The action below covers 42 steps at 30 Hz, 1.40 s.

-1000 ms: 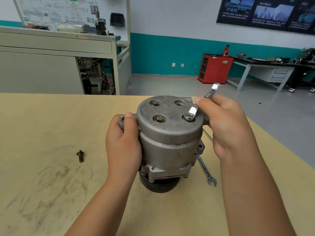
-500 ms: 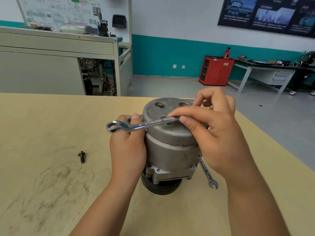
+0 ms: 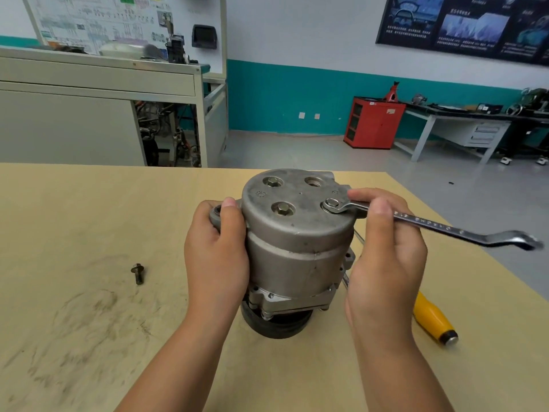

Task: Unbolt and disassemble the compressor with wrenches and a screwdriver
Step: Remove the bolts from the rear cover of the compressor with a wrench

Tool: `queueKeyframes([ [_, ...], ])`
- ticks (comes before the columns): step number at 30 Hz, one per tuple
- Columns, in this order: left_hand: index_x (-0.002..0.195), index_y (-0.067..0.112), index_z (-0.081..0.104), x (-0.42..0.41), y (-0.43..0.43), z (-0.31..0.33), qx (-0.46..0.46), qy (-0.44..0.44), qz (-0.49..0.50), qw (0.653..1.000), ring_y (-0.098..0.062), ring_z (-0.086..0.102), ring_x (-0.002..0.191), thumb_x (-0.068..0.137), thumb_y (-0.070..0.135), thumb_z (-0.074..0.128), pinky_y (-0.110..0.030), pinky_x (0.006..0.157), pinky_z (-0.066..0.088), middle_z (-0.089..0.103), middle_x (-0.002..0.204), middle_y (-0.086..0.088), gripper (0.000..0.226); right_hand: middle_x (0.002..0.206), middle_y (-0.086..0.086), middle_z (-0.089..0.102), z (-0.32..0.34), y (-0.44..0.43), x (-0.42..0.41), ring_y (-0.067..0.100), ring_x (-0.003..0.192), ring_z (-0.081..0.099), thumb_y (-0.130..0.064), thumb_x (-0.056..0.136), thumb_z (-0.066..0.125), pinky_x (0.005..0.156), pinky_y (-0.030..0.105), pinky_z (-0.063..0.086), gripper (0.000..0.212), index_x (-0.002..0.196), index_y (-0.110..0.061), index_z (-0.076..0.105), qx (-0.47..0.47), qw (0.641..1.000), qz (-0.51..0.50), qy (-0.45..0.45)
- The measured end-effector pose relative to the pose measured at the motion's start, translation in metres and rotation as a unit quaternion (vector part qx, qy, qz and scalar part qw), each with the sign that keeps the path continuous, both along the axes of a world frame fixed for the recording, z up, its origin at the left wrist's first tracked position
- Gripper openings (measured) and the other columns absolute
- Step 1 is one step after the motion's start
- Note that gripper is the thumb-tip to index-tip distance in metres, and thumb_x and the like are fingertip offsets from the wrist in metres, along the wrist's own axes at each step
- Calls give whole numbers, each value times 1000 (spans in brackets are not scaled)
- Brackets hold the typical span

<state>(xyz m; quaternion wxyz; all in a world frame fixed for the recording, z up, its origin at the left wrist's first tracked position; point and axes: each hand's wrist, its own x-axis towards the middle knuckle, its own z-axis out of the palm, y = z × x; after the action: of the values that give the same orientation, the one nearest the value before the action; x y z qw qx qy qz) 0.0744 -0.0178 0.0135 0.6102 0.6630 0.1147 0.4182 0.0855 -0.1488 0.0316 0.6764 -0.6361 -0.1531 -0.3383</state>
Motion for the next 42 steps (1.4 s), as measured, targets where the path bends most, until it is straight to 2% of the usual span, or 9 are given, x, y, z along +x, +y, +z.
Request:
queueKeyframes([
  [4, 64, 23, 40, 0, -1, 3, 8, 8, -12, 1000, -1, 42, 52, 87, 41, 40, -17, 49, 34, 48, 53, 20, 29, 73, -16, 64, 16, -2, 8, -5, 71, 59, -30, 94, 50, 59, 5, 42, 22, 75, -24, 60, 82, 982, 24, 171],
  [8, 64, 23, 40, -1, 1, 4, 3, 18, -16, 1000, -2, 40, 51, 85, 43, 40, -32, 53, 36, 47, 54, 19, 29, 46, -18, 57, 35, -11, 17, -8, 44, 52, -16, 96, 53, 42, 4, 38, 29, 67, -15, 58, 47, 967, 97, 229],
  [12, 62, 24, 37, -3, 2, 3, -5, 17, -10, 1000, -1, 39, 51, 83, 43, 38, -30, 53, 31, 46, 53, 19, 29, 65, 4, 57, 49, -14, 29, 12, 62, 51, -21, 93, 56, 65, 29, 41, 30, 81, 6, 63, -131, 953, 122, 243],
  [17, 64, 22, 39, -2, 3, 2, 3, 17, -9, 1000, -2, 40, 51, 86, 43, 39, -28, 52, 34, 46, 54, 19, 30, 105, 5, 63, 73, -7, 33, 29, 110, 53, -29, 87, 61, 91, 54, 45, 18, 75, -23, 73, -349, 916, 68, 186],
  [23, 68, 15, 44, -1, 1, 1, 32, 2, 0, 999, -1, 41, 52, 90, 36, 42, -14, 46, 33, 49, 56, 17, 31, 101, -16, 43, 66, 1, 9, 11, 109, 33, -28, 87, 66, 97, 34, 28, 15, 95, -40, 71, -455, 888, 51, 34],
  [29, 63, 24, 41, -5, 1, 0, 5, -15, -27, 1000, 2, 39, 48, 86, 36, 46, -11, 45, 30, 48, 51, 18, 27, 98, -13, 49, 35, -14, -3, 13, 94, 37, -26, 90, 55, 86, 15, 30, 22, 105, -29, 71, -388, 914, 28, -117],
  [35, 61, 26, 33, -3, 2, 0, 23, -1, 10, 1000, -1, 38, 48, 96, 29, 44, -14, 45, 30, 44, 50, 20, 37, 109, -8, 60, 5, -23, -7, 25, 99, 51, -38, 86, 58, 92, 16, 32, 26, 105, -21, 63, -308, 927, -28, -213],
  [38, 61, 25, 36, -4, 1, 1, 12, 4, 5, 1000, -1, 40, 49, 86, 40, 41, -14, 45, 31, 46, 51, 20, 30, 103, -10, 66, 2, -17, -4, 20, 101, 57, -48, 95, 45, 90, 20, 39, 33, 102, -24, 66, -167, 973, 4, -161],
  [42, 63, 23, 37, -4, 1, 3, 14, 3, 0, 1000, 0, 42, 51, 85, 40, 39, -13, 46, 32, 47, 53, 20, 28, 88, -26, 67, 3, -5, 2, -8, 91, 61, -21, 98, 41, 77, 4, 41, 21, 93, -27, 60, 41, 998, 35, -24],
])
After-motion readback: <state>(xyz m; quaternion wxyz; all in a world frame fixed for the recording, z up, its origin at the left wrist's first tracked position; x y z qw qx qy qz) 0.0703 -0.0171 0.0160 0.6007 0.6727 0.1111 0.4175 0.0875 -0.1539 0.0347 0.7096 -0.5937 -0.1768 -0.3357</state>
